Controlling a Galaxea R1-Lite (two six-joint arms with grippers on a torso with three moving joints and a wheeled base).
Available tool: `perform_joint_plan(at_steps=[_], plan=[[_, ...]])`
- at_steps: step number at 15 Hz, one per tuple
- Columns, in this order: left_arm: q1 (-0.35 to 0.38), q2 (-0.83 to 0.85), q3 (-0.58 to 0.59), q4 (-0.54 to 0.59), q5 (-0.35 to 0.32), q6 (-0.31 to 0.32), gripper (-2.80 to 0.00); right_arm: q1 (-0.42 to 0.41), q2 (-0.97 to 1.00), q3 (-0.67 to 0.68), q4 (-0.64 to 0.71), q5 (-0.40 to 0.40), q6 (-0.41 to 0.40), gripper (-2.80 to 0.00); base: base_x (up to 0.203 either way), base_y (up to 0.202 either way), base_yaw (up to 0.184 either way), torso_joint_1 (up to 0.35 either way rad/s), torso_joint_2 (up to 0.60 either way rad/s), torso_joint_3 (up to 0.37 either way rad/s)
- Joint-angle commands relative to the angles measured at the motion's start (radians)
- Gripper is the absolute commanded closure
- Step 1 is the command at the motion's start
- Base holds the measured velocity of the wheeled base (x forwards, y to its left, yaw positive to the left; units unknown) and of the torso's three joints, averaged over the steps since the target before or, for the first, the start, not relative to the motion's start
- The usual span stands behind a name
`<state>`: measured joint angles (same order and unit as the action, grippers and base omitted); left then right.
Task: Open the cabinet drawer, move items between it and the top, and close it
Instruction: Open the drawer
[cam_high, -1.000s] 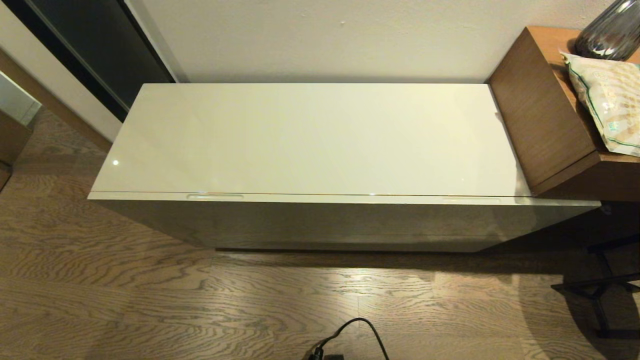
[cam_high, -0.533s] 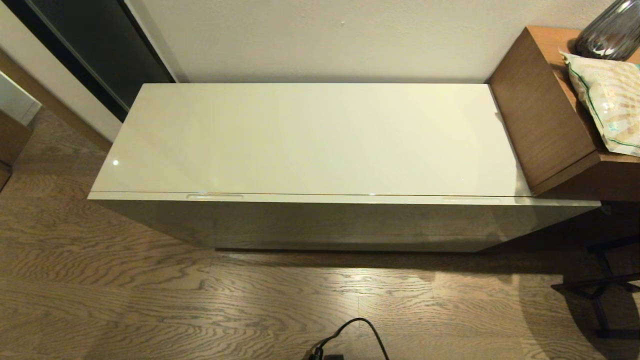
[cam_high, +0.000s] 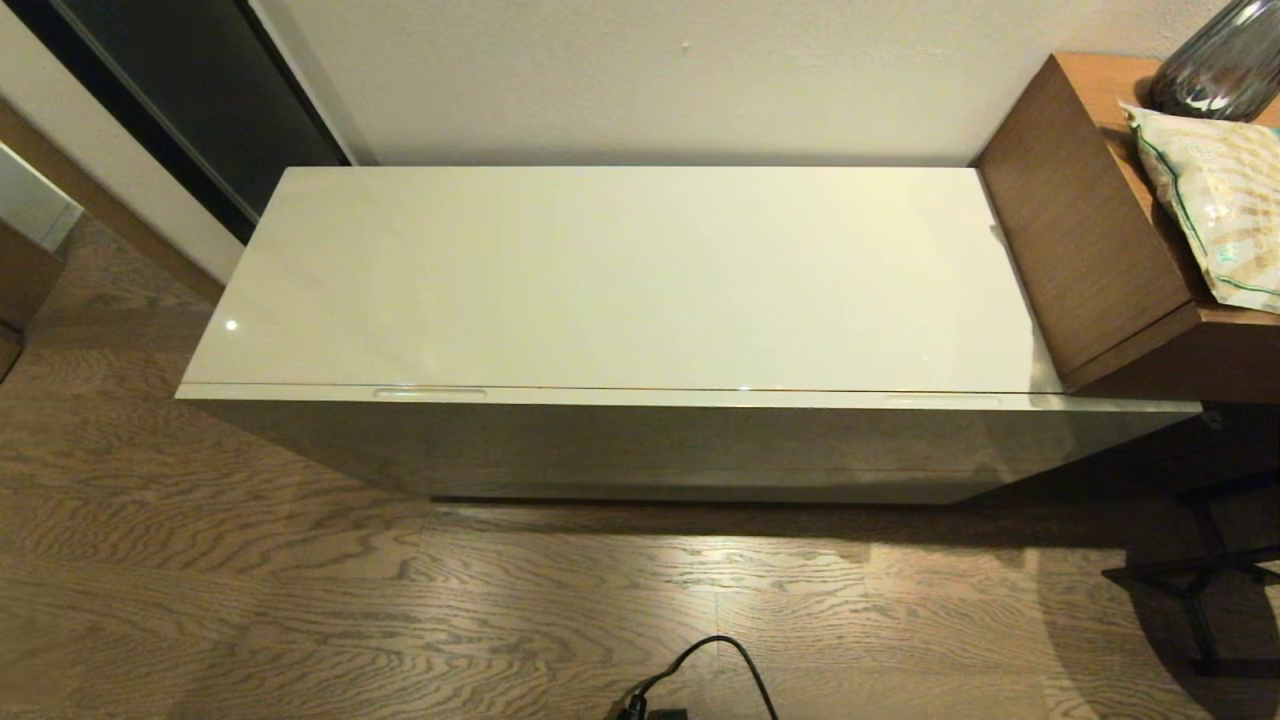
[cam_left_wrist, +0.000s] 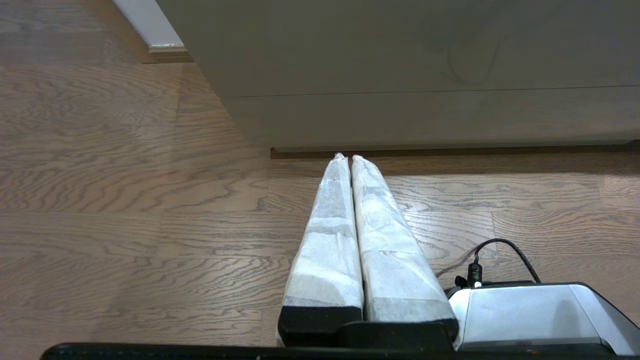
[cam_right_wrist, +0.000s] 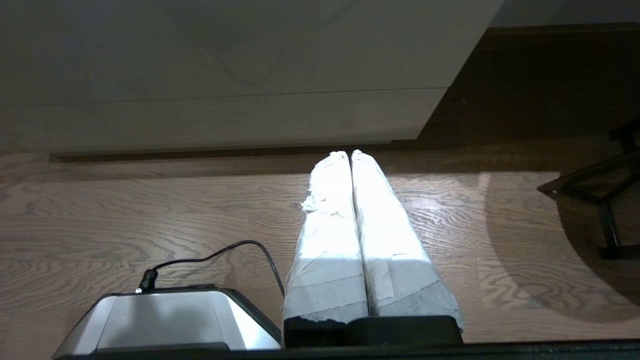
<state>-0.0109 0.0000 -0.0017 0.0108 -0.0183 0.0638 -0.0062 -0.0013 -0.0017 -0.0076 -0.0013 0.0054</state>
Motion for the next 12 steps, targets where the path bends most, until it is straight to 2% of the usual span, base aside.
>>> perform_joint_plan(at_steps=[1, 12], plan=[[0.0, 0.0, 0.0, 0.0, 0.0, 0.001, 0.0, 0.0, 0.001, 0.0, 0.0, 0.0, 0.001, 0.0, 0.0, 0.0, 0.0, 0.0, 0.0, 0.0], [0.0, 0.0, 0.0, 0.0, 0.0, 0.001, 0.0, 0.0, 0.001, 0.0, 0.0, 0.0, 0.002, 0.0, 0.0, 0.0, 0.0, 0.0, 0.0, 0.0]])
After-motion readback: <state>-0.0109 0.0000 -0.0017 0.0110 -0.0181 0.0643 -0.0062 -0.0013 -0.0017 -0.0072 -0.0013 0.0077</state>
